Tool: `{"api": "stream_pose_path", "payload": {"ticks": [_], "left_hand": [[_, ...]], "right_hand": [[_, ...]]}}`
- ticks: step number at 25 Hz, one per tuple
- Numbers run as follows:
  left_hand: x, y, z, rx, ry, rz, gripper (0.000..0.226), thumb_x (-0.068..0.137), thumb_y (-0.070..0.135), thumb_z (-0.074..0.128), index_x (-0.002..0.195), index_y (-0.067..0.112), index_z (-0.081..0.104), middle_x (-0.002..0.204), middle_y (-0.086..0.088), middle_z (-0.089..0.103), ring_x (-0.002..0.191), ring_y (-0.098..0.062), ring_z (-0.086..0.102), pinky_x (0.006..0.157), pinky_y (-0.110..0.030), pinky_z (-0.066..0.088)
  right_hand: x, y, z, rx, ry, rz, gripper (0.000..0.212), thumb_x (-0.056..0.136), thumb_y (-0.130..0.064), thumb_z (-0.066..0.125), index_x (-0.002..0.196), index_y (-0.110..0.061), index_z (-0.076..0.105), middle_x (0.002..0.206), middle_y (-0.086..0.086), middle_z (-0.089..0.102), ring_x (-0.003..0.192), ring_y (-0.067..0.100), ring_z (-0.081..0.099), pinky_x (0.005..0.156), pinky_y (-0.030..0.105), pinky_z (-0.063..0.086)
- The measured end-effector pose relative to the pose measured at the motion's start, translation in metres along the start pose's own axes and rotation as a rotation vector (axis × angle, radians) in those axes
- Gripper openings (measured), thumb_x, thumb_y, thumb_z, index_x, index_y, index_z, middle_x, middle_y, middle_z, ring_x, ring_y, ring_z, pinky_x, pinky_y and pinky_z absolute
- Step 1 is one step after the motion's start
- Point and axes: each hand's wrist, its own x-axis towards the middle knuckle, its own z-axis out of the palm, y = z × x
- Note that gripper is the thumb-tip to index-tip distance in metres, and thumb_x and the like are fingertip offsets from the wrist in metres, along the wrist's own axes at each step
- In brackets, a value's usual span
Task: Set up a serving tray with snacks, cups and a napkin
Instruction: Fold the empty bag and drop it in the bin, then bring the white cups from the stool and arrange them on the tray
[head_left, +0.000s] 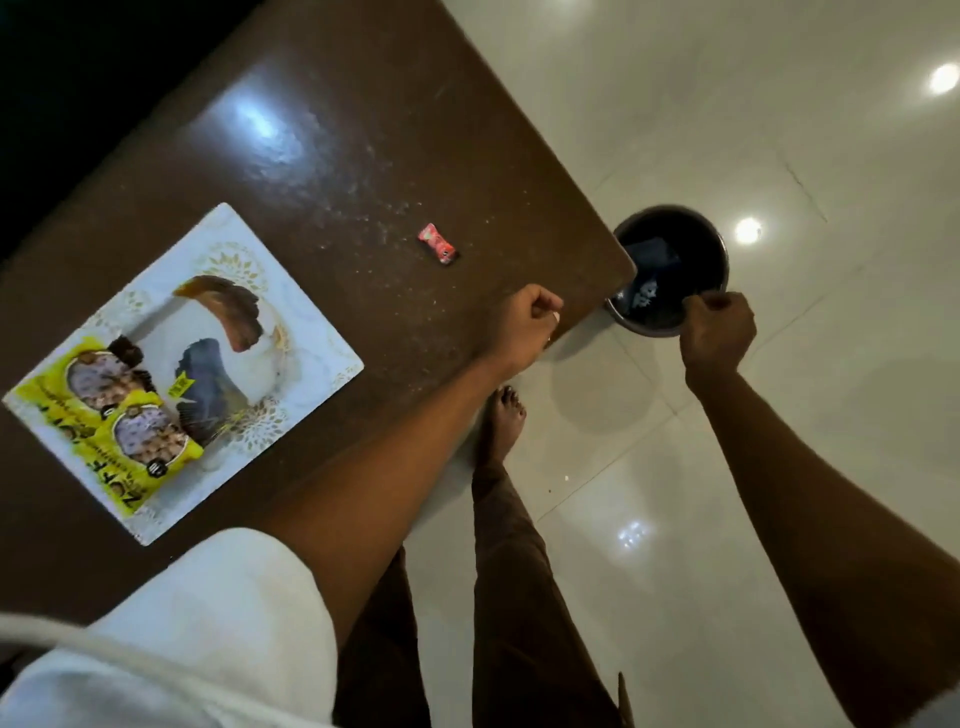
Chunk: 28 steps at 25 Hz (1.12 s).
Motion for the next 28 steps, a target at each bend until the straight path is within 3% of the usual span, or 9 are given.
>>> {"api": "stream_pose_path", "payload": {"ticks": [4, 8, 11, 13, 16, 20, 23, 28], "left_hand": [[-0.053, -0.033, -0.055, -0.114, 0.101, -0.041, 0.027, 0.092, -0.004, 0.063, 0.119, -0.003, 0.066, 0.116, -0.027, 0.068, 0.112, -0.043, 0.064, 0.101, -0.051, 0.052], [-0.115, -0.038, -0.177, -0.122, 0.296, 0.023, 0.033, 0.096, 0.016, 0.066, 0.129, 0.016, 0.062, 0.131, -0.007, 0.067, 0.124, -0.024, 0.062, 0.107, -0.043, 0.050], [-0.184, -0.039, -0.276, -0.119, 0.445, 0.032, 0.040, 0.097, 0.011, 0.063, 0.136, 0.011, 0.056, 0.134, -0.015, 0.064, 0.130, -0.031, 0.057, 0.109, -0.044, 0.047], [-0.246, -0.033, -0.345, -0.118, 0.515, 0.073, 0.048, 0.097, 0.008, 0.060, 0.143, 0.011, 0.051, 0.137, -0.020, 0.062, 0.132, -0.037, 0.056, 0.107, -0.045, 0.048], [-0.344, -0.026, -0.464, -0.012, 0.685, 0.136, 0.058, 0.097, 0.016, 0.062, 0.152, 0.012, 0.044, 0.149, -0.017, 0.054, 0.138, -0.033, 0.050, 0.112, -0.039, 0.043], [-0.468, -0.021, -0.606, 0.046, 0.952, 0.215, 0.061, 0.099, 0.022, 0.064, 0.154, 0.009, 0.040, 0.156, -0.014, 0.046, 0.147, -0.028, 0.041, 0.122, -0.039, 0.035], [-0.557, -0.036, -0.686, 0.077, 1.138, 0.235, 0.063, 0.097, 0.023, 0.066, 0.153, 0.007, 0.042, 0.155, -0.014, 0.048, 0.146, -0.028, 0.043, 0.121, -0.038, 0.034], [-0.697, -0.092, -0.762, 0.030, 1.359, 0.149, 0.067, 0.095, 0.026, 0.068, 0.154, 0.009, 0.039, 0.157, -0.014, 0.045, 0.148, -0.028, 0.041, 0.122, -0.041, 0.035]], "right_hand": [[-0.083, -0.022, -0.017, -0.077, -0.069, -0.226, 0.027, 0.085, -0.018, 0.064, 0.110, -0.012, 0.069, 0.107, 0.011, 0.073, 0.102, 0.030, 0.067, 0.084, 0.028, 0.046], [-0.158, -0.116, -0.003, -0.249, -0.242, -0.546, 0.032, 0.090, -0.018, 0.066, 0.119, -0.005, 0.066, 0.111, 0.021, 0.070, 0.104, 0.041, 0.065, 0.086, 0.037, 0.047], [-0.234, -0.206, 0.007, -0.413, -0.393, -0.801, 0.051, 0.097, -0.025, 0.069, 0.136, 0.005, 0.056, 0.131, 0.030, 0.062, 0.119, 0.048, 0.060, 0.103, 0.053, 0.049], [-0.311, -0.270, 0.010, -0.407, -0.429, -0.950, 0.055, 0.097, -0.026, 0.069, 0.140, 0.006, 0.053, 0.134, 0.031, 0.060, 0.124, 0.048, 0.057, 0.106, 0.053, 0.047], [-0.467, -0.362, 0.022, -0.372, -0.449, -1.223, 0.058, 0.099, -0.027, 0.067, 0.146, 0.003, 0.049, 0.141, 0.027, 0.056, 0.130, 0.045, 0.053, 0.108, 0.048, 0.042], [-0.669, -0.453, 0.032, -0.247, -0.508, -1.418, 0.062, 0.100, -0.038, 0.059, 0.152, -0.008, 0.043, 0.151, 0.014, 0.049, 0.139, 0.034, 0.044, 0.113, 0.047, 0.041], [-0.804, -0.496, 0.028, -0.145, -0.520, -1.582, 0.061, 0.099, -0.043, 0.058, 0.150, -0.012, 0.046, 0.150, 0.010, 0.050, 0.138, 0.032, 0.044, 0.111, 0.047, 0.043], [-0.977, -0.526, 0.028, -0.072, -0.622, -1.802, 0.061, 0.097, -0.045, 0.058, 0.149, -0.014, 0.048, 0.150, 0.008, 0.050, 0.139, 0.032, 0.044, 0.107, 0.048, 0.046]]}}
